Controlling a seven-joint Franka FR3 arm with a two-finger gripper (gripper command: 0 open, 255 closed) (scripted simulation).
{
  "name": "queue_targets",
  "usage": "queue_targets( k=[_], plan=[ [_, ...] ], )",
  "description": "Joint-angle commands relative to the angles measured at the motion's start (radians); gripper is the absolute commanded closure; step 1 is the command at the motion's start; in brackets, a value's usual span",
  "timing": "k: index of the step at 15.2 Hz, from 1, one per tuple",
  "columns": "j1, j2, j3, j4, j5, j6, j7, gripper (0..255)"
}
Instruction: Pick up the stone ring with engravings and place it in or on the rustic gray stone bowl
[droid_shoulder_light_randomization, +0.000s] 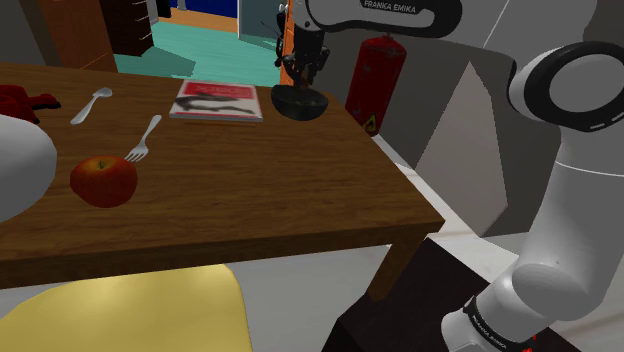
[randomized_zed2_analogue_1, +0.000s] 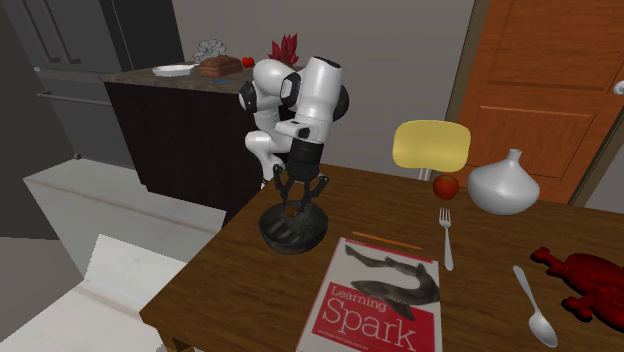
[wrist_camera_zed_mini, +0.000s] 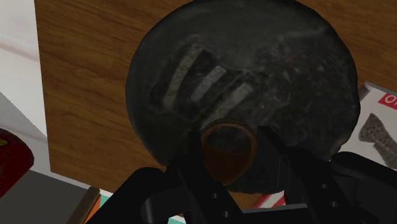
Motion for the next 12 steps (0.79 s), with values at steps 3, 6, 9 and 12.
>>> queue_targets(
  k=[3, 6, 9, 12],
  plan=[
    [-0.015, -0.017, 0.000, -0.076, 0.004, 0.057, 0.018, 255],
    [-0.015, -0.017, 0.000, -0.076, 0.004, 0.057, 0.018, 255],
    [-0.015, -0.017, 0.000, -0.076, 0.004, 0.057, 0.018, 255],
    [-0.014, -0.017, 0.000, -0.075, 0.004, 0.057, 0.018, 0]
  ],
)
